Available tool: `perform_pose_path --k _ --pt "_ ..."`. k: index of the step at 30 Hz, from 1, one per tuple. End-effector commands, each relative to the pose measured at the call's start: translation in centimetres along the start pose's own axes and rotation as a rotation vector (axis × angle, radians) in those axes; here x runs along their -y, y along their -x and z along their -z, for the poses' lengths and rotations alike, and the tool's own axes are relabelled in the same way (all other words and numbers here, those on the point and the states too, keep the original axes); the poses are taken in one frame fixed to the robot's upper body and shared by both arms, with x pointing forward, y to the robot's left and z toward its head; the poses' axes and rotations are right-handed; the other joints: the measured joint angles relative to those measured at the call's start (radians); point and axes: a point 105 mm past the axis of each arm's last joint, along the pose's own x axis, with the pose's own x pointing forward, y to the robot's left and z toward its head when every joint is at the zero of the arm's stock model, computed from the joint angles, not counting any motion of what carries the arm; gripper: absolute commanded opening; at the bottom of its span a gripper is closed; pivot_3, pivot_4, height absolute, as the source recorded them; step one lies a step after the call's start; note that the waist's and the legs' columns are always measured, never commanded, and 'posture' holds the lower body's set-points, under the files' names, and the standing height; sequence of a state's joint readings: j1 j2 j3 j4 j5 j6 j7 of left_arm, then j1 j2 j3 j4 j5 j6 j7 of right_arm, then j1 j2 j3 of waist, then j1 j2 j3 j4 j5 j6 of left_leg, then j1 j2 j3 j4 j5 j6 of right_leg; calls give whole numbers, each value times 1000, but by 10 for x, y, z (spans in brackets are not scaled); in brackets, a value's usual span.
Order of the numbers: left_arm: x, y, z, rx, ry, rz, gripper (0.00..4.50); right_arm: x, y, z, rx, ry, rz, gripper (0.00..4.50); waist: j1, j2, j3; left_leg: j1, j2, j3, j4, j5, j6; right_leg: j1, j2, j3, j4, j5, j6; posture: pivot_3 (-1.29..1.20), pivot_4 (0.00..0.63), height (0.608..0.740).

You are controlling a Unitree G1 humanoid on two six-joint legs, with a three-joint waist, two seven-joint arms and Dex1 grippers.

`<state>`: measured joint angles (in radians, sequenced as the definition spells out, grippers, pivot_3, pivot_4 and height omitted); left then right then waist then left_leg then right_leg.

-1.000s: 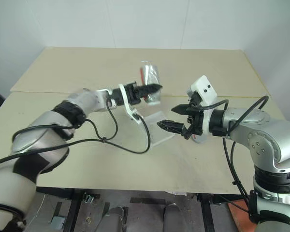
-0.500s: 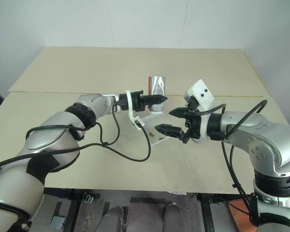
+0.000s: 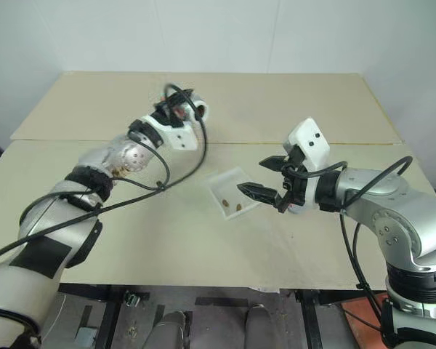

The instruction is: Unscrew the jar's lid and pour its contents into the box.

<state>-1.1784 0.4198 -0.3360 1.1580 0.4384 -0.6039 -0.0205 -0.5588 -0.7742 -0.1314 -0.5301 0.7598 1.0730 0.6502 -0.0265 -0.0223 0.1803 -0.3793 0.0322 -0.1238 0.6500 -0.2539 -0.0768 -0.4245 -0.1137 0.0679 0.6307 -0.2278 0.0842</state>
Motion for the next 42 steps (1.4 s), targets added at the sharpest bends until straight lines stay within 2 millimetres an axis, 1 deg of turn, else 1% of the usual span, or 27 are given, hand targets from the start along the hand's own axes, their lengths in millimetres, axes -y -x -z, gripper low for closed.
perform_pose_path --k 1,3,4,5,7,10,13,18,22,24,26,27,29,32,35,38,40,42 --pt "-21 8 15 -70 483 -40 1938 0 2 -7 31 60 12 4466 -6 0 0 0 0 0 0 0 0 0 0 0 1 0 0 0 150 740" --pt "-19 18 32 -182 776 -15 1938 1 1 -6 30 60 18 4466 -17 0 0 -1 0 -1 1 0 0 0 0 0 1 0 0 0 150 740" --pt "-17 24 34 -196 866 9 1938 2 0 -5 30 59 21 4466 -21 0 0 -1 0 -1 1 0 0 0 0 0 1 0 0 0 150 740" --pt "-14 31 33 -198 942 27 1938 3 0 -4 31 59 22 4466 -29 0 0 -1 0 -1 2 0 0 0 0 0 1 0 0 0 150 740" --pt "-10 43 29 -187 1018 46 1938 3 -1 -4 30 60 20 4466 -41 0 0 0 0 -2 2 0 0 1 0 0 1 0 0 0 150 740" --pt "4 64 22 -167 1040 87 1938 -1 -3 1 10 70 -1 4466 -49 0 0 2 0 -2 2 0 0 2 0 0 2 0 0 0 150 740" --pt "12 77 18 -138 1048 56 1938 -4 -5 9 -14 80 -10 4466 -47 0 0 5 0 -1 2 0 0 3 0 0 1 0 0 0 150 740" --pt "28 90 21 -121 1040 -17 1938 -9 -9 13 -20 83 -23 4466 -38 0 0 6 0 -1 2 -1 2 4 0 0 -1 0 0 0 150 740" --pt "51 98 25 -167 1044 26 1938 -12 -12 15 -22 89 -28 4466 -37 0 0 6 0 -1 2 -3 5 4 0 0 -1 0 0 0 150 740" --pt "58 100 26 -190 1042 45 1938 -12 -13 16 -23 92 -27 4466 -37 0 0 6 0 -1 2 -3 5 4 0 0 -1 0 0 0 150 740" --pt "63 103 31 -222 1026 56 2653 -13 -14 18 -26 96 -24 4500 -35 0 -1 6 0 -1 2 -3 5 5 0 0 -2 0 0 0 150 740" --pt "65 104 33 -234 1016 59 2856 -13 -14 18 -27 97 -23 4500 -35 0 -1 6 0 -1 2 -3 5 5 0 0 -2 0 0 0 150 740" --pt "66 105 34 -241 1009 63 3552 -13 -14 19 -28 98 -24 4500 -35 0 -1 6 0 -1 2 -3 5 5 0 0 -2 0 0 0 150 740" --pt "64 112 34 -239 993 79 4488 -15 -14 20 -32 94 -40 4500 -38 0 -1 6 0 -1 2 -3 6 5 0 0 -2 0 0 0 150 740" --pt "51 131 30 -210 954 160 4488 -16 -9 20 -35 97 -41 4500 -46 0 -1 6 0 -1 1 -3 6 4 0 1 -2 0 0 0 150 740" --pt "35 150 23 -182 949 257 4488 -12 -5 22 -46 94 -22 4500 -43 1 -1 6 1 -1 1 -3 6 3 1 1 -1 0 -1 0 150 740" --pt "17 172 18 -164 958 353 4488 -9 0 23 -44 94 -6 4500 -43 1 -1 6 0 -1 1 -3 6 4 0 1 -2 0 -1 0 150 740" --pt "1 187 13 -145 959 427 4488 -8 4 21 -38 101 -2 4500 -42 1 -1 6 1 -1 0 -4 7 3 1 1 -1 0 -1 0 150 740"
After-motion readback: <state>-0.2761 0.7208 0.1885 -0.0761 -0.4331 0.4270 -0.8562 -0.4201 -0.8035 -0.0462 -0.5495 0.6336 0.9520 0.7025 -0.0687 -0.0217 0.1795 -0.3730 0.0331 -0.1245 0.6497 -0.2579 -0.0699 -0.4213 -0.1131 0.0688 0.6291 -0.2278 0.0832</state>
